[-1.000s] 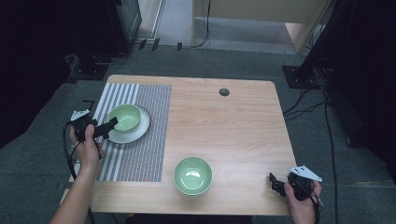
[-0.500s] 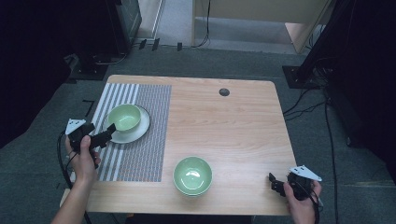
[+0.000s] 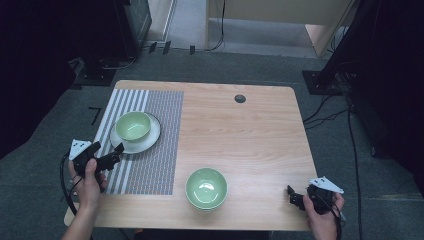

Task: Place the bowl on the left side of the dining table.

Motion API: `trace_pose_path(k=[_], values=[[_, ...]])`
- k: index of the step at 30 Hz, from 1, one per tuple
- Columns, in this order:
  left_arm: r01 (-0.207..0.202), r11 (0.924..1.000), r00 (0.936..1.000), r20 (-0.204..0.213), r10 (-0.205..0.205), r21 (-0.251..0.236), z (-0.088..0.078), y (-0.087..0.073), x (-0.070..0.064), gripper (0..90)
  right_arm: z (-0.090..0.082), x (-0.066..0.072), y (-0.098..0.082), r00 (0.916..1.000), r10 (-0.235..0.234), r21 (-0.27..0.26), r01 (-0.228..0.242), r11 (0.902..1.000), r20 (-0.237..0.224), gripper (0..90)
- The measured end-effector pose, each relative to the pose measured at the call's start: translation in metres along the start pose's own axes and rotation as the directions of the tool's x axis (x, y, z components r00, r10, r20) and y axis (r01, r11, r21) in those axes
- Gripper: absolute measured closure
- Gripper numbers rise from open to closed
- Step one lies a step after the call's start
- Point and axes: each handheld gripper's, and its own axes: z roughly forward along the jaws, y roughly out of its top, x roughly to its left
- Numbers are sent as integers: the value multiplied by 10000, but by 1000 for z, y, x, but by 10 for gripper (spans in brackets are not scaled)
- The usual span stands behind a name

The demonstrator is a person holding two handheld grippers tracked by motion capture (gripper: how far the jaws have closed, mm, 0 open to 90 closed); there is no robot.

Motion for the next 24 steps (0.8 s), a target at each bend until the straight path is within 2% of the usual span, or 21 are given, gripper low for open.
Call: trace_pose_path(k=[5, 11, 17, 24], values=[[-166, 9998, 9998, -126, 168, 114, -6, -8, 1, 88, 0, 0, 0, 10000, -19, -2, 19, 10000, -9, 66], [-174, 9998, 9995, -261, 178, 137, -14, -15, 4, 88, 0, 0, 0, 10000, -23, -2, 23, 10000, -10, 66], [-222, 9995, 9996, -175, 226, 224, -22, -22, 5, 88, 0, 0, 0, 10000, -27, 4, 27, 10000, -15, 64], [-222, 9997, 9997, -118, 223, 77, -32, -22, 7, 88, 0, 0, 0, 10000, -44, -3, 44, 10000, -11, 63]])
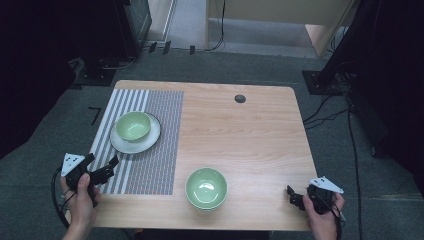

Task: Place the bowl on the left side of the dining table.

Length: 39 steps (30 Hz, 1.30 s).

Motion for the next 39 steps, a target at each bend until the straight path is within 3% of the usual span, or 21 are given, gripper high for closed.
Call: trace_pose_path(k=[17, 27, 39], values=[[-69, 10000, 10000, -27, 70, 56, -16, -9, 7, 88, 0, 0, 0, 10000, 14, 8, -14, 10000, -4, 63], [-53, 9999, 9996, -276, 56, 126, -25, -16, 21, 88, 0, 0, 0, 10000, -2, 0, 2, 10000, 1, 63], [-131, 9977, 9991, -388, 157, 666, -29, -32, 38, 88, 0, 0, 0, 10000, -3, -1, 3, 10000, 4, 63]])
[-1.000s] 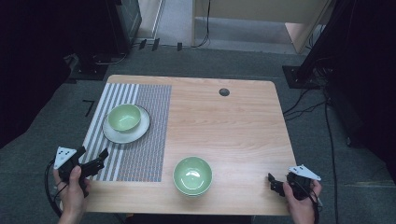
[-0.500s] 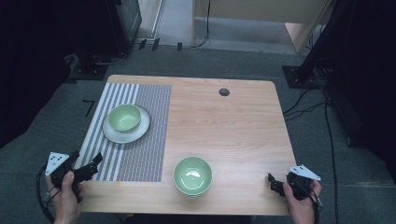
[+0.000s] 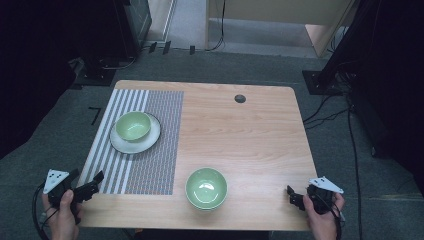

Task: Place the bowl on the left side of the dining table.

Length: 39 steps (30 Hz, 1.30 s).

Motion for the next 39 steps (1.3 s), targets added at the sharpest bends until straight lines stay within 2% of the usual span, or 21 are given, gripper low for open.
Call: trace_pose_path(k=[10, 24, 29, 39], values=[[-86, 9986, 9999, -110, 92, 529, 8, -9, 5, 88, 0, 0, 0, 10000, 0, 0, 0, 10000, 1, 63], [-265, 9963, 9995, -165, 279, 815, 12, -11, 3, 88, 0, 0, 0, 10000, -4, 0, 4, 10000, -2, 63], [-362, 9936, 9992, -153, 380, 1072, 15, -11, 1, 88, 0, 0, 0, 10000, -1, 1, 1, 10000, -3, 63], [-444, 9906, 9987, -185, 472, 1294, 17, -12, 0, 88, 0, 0, 0, 10000, -4, 1, 4, 10000, -2, 63]])
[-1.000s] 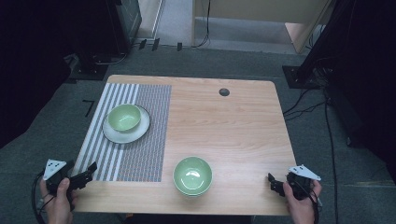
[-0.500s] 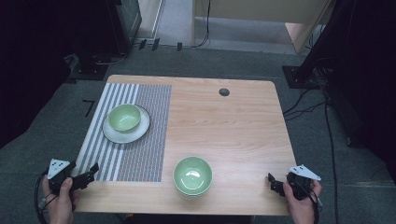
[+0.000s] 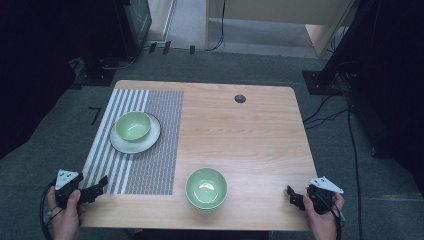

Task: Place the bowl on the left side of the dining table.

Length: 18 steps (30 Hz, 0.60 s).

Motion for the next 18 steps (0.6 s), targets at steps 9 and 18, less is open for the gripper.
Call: trace_pose_path(k=[9, 18], values=[[-108, 9995, 9999, -62, 110, 305, 3, 0, -2, 89, 0, 0, 0, 10000, 1, 1, -1, 10000, -2, 63], [-162, 9973, 9997, -144, 173, 722, 6, 0, -3, 89, 0, 0, 0, 10000, -2, -2, 2, 10000, -1, 63]])
